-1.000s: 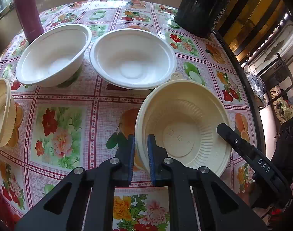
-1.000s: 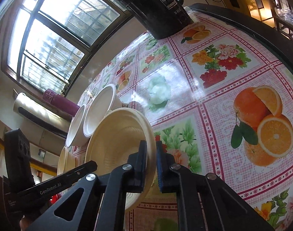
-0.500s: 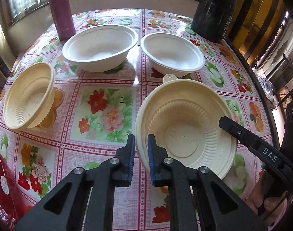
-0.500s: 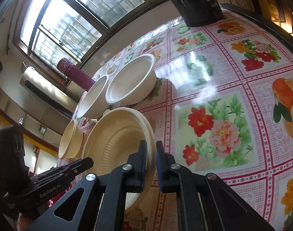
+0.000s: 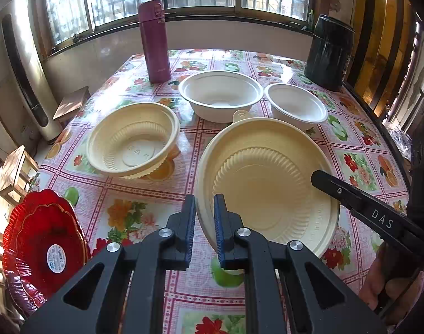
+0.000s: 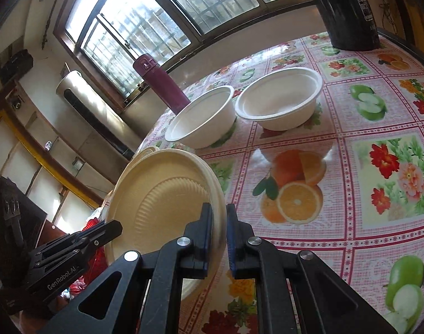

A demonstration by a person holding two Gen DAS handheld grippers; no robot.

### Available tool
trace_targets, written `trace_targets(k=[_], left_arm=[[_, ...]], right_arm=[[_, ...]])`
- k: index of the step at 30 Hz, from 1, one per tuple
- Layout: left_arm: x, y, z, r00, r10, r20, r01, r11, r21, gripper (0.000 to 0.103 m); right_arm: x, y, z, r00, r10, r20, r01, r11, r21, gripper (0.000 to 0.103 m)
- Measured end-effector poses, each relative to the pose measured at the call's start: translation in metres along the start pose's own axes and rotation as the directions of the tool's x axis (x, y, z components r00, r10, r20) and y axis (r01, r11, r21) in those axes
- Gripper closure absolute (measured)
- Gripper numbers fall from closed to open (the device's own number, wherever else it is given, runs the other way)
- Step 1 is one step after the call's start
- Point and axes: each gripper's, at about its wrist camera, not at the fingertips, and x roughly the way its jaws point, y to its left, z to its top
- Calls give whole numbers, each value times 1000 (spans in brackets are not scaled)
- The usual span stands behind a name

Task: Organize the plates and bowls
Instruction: 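Lift the beige bowl and carry it over the stacked red plates, then lower the beige bowl onto the small red plate and open both grippers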

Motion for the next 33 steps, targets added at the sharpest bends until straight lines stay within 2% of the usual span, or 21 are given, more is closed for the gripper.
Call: trace_targets(k=[7, 17, 30, 33], left_arm=[[-19, 38, -11, 998, 44, 53, -42, 998, -42, 92], [-27, 87, -27, 994, 85, 64, -77, 989, -124, 92], [-43, 139, -39, 982, 162, 99, -140, 970, -199, 91], [-48, 154, -43, 982, 162, 101, -136, 964, -229, 91]], right_arm=[[16, 38, -8, 998, 68, 17, -67, 997, -40, 94], [46, 86, -20, 992, 126, -7, -126, 987, -96, 94], [86, 139, -31, 979, 197, -46, -201, 974, -109, 93], [92, 152, -35, 975, 217, -47, -221, 968, -121, 93]])
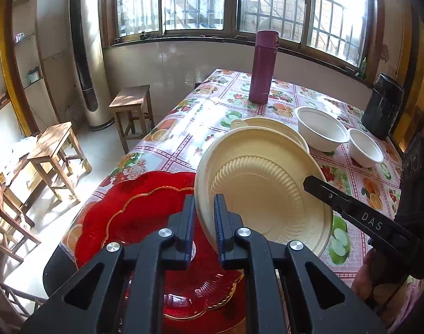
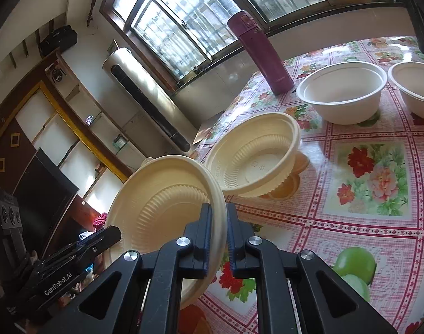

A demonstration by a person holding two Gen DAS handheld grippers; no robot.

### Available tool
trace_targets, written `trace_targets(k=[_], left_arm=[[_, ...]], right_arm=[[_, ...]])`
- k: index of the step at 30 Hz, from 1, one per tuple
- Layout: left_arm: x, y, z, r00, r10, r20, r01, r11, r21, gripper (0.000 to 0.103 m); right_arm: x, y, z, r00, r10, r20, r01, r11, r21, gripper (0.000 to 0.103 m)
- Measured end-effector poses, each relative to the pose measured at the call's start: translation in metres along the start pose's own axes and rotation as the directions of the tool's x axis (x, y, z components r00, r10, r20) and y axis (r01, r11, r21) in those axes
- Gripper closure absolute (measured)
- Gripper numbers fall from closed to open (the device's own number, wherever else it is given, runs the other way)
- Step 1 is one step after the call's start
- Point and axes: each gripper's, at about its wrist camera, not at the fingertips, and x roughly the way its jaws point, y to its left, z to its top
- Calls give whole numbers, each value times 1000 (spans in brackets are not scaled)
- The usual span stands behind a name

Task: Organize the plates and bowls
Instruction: 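Lower the beige bowl onto the small red plate and open both grippers, then withdraw both grippers from the stack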

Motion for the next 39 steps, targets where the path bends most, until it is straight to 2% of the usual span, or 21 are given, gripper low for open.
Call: trace_targets(k=[5, 12, 17, 21, 23, 24, 26, 27, 29, 30, 32, 35, 38, 39], left_arm=[[-3, 29, -2, 1000, -8, -11, 7, 998, -57, 92], [-4, 56, -16, 998, 43, -37, -46, 996, -76, 92], [3, 66, -28, 995, 63, -76, -69, 994, -86, 92], [-1, 75, -30, 996, 70, -64, -78, 989, -129, 92], [-4, 77, -27, 996, 79, -44, -85, 986, -141, 91], [-7, 76, -26, 996, 84, -32, -87, 986, -142, 87], [-11, 73, -23, 997, 76, -8, -76, 986, -148, 67], [-14, 70, -22, 998, 58, 8, -56, 986, -158, 46], [-19, 66, -18, 999, 4, 50, 5, 982, -190, 28], [-21, 62, -16, 998, -30, 64, 42, 979, -201, 27], [-20, 51, -9, 994, -90, 58, 100, 975, -198, 17], [-17, 28, 0, 988, -140, 59, 148, 976, -162, 17], [-14, 2, 5, 983, -176, 47, 181, 977, -114, 9], [-13, -6, 7, 980, -193, 39, 196, 976, -99, 2]], right_arm=[[12, 25, -4, 1000, 26, 0, -26, 999, -40, 93], [26, 61, -20, 998, 54, -45, -60, 988, -142, 93], [34, 75, -31, 995, 40, -89, -58, 978, -200, 92], [41, 81, -37, 988, 29, -150, -63, 972, -225, 86], [40, 85, -41, 987, 20, -159, -61, 965, -255, 65], [36, 87, -40, 988, 22, -152, -63, 962, -267, 58], [25, 89, -38, 995, 27, -95, -52, 958, -281, 37], [18, 86, -35, 998, 17, -53, -31, 959, -280, 31], [4, 76, -27, 1000, -5, 27, 11, 969, -247, 13], [0, 68, -23, 999, -17, 47, 26, 977, -213, 10], [-3, 47, -14, 998, -32, 54, 38, 993, -115, 5], [-3, 13, -3, 999, -44, 22, 43, 998, 38, 4], [-7, -14, 6, 998, -68, 15, 66, 992, 106, 4], [-11, -20, 9, 996, -82, 21, 79, 991, 112, 4]])
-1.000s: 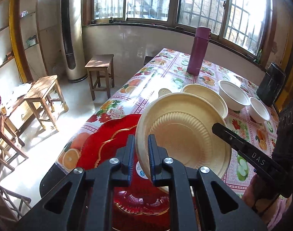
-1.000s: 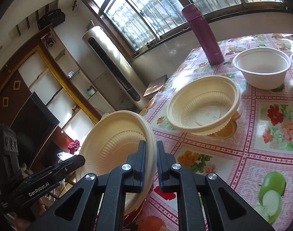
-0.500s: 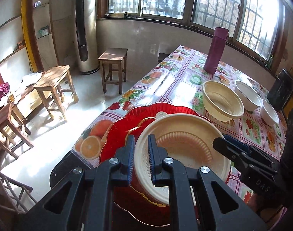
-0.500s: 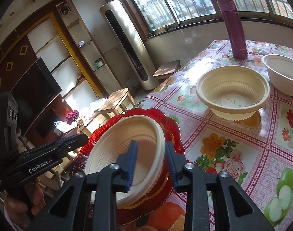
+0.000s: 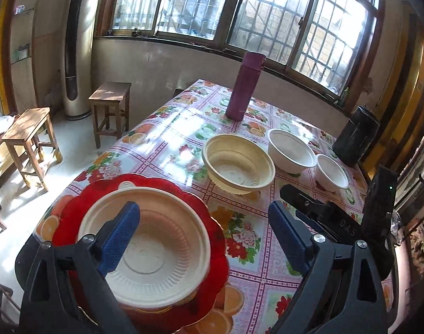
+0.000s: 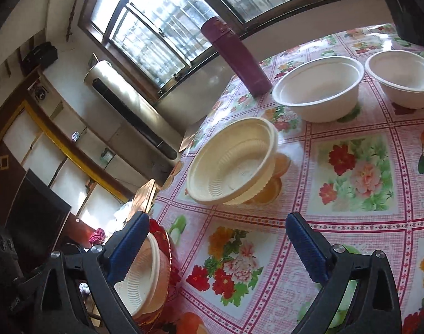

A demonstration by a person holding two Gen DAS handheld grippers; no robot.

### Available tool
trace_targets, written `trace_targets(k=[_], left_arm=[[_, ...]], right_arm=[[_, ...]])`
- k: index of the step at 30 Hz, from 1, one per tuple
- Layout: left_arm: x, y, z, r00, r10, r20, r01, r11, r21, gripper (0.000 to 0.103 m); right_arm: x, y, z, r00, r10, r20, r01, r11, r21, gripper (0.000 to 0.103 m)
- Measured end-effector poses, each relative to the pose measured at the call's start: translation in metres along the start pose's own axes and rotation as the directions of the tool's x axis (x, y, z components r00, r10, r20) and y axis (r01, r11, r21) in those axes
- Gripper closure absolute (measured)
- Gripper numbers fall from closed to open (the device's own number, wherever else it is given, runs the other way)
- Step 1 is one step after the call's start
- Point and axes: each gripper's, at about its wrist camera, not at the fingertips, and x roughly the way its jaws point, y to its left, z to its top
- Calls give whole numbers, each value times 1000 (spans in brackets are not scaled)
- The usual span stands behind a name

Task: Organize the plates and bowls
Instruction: 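Withdraw both grippers from the stack, then move both open grippers across the table toward the two white bowls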

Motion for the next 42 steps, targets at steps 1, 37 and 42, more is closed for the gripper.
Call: trace_targets(k=[1, 37, 42], left_arm=[[3, -7, 0, 1000, -15, -7, 15, 1000, 10, 0], [78, -252, -34, 967, -131, -216, 201, 918, 341, 0], [82, -250, -36, 962, -131, -241, 209, 919, 335, 0]], right_arm=[[-4, -6, 4, 1000, -12, 7, 12, 1000, 1, 4], [-144, -183, 88, 849, -445, 286, 401, 894, 199, 3], [-143, -186, 89, 845, -458, 275, 413, 886, 210, 0]])
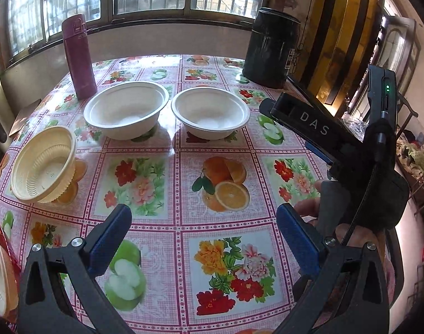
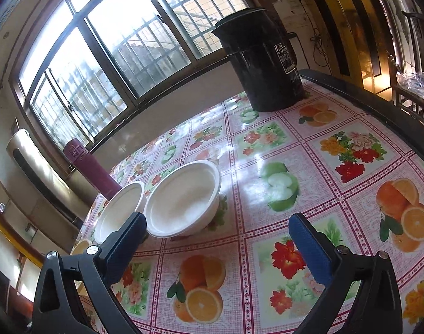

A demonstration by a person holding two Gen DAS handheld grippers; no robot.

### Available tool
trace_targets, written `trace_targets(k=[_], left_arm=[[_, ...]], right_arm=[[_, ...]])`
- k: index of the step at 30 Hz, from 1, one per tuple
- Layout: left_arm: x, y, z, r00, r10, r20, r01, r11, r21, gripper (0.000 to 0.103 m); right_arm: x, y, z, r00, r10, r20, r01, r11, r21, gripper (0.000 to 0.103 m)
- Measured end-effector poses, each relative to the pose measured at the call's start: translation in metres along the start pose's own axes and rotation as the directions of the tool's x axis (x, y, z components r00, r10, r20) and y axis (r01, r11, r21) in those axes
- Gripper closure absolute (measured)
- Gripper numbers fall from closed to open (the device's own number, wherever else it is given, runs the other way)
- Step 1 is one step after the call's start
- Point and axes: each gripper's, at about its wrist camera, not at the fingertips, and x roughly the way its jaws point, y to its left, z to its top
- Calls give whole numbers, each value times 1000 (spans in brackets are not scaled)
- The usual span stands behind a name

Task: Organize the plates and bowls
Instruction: 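Move both open grippers across the table toward the two white bowls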

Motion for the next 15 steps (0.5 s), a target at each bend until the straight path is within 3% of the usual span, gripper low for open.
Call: trace_targets(k=[4, 15], left_arm=[[3, 2, 0, 1000, 1, -6, -1, 1000, -4, 0], [9, 6, 0, 999, -8, -38, 7, 1000, -25, 0]], right_arm=[[1, 1, 0, 999, -42, 6, 42, 999, -22, 0], [1, -1, 2, 998, -58, 6, 58, 998, -18, 0]])
